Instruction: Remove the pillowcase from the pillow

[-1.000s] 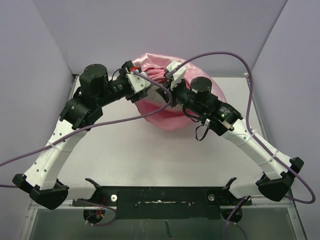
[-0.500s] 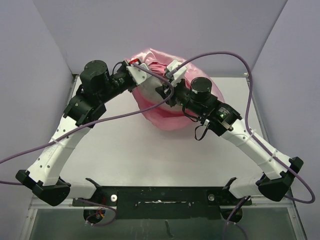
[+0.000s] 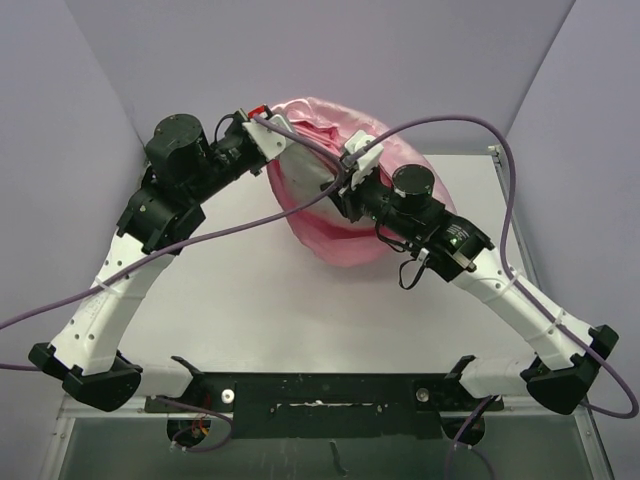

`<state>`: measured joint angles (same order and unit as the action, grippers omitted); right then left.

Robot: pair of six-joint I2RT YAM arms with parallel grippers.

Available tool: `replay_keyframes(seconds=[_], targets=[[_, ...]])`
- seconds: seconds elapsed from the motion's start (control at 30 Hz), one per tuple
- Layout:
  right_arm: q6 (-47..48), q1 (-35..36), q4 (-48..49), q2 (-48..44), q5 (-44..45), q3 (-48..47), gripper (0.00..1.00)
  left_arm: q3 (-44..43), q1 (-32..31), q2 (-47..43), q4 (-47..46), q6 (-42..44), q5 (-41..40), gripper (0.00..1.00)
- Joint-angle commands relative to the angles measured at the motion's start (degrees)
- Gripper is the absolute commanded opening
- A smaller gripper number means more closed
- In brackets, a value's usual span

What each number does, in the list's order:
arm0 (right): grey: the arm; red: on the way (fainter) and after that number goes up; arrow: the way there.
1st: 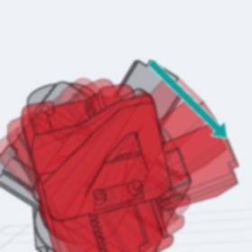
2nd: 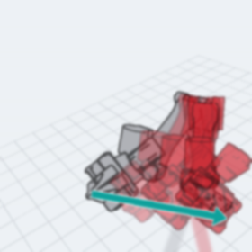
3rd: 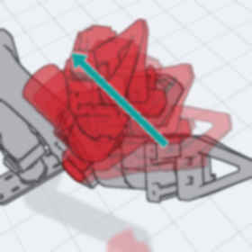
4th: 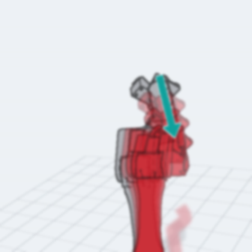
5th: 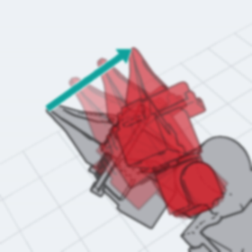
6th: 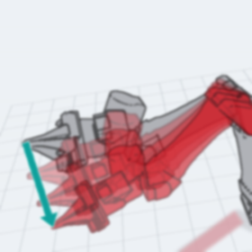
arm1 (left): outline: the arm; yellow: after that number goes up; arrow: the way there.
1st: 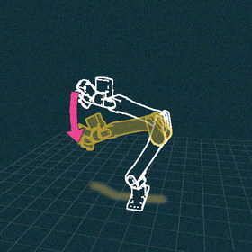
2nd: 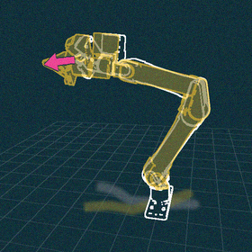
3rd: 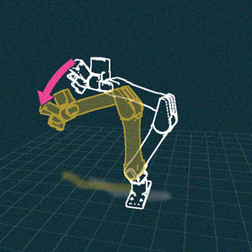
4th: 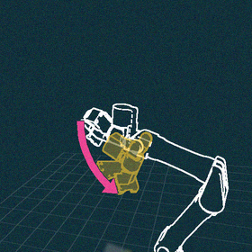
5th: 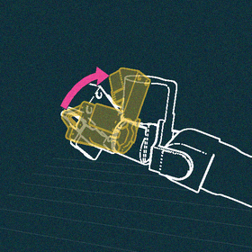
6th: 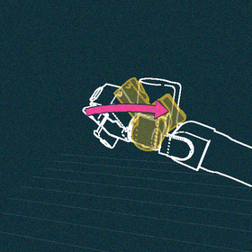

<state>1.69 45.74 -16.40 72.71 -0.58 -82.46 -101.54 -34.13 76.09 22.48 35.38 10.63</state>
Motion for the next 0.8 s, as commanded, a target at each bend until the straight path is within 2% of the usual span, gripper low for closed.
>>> replay_keyframes(seconds=[0.0, 0.27, 0.47, 0.63, 0.77], targets=[[0.2, -0.5, 0.24, -3.46, -1.28, 0.2, 0.0, -4.45, 1.68, -1.62, -7.67, 1.23, -3.77, 0.04], [-0.05, -0.47, -2.31, -10.0, -4.59, 5.18, 0.0, -12.83, 7.64, 2.93, -3.78, -6.69, -1.57, 0.01], [-2.26, -0.42, -0.83, -13.03, -11.93, 7.59, 0.0, -22.09, 8.77, 8.23, 9.54, -14.72, 7.65, 0.0], [-7.68, -0.43, 2.85, -11.79, -22.87, 2.35, 0.0, -27.83, 8.3, 12.82, 18.27, -22.4, 14.37, 0.0], [-13.67, -0.39, 9.69, -10.51, -29.78, -3.18, 0.0, -32.06, 7.79, 17.08, 22.98, -25.92, 15.71, 0.0]])
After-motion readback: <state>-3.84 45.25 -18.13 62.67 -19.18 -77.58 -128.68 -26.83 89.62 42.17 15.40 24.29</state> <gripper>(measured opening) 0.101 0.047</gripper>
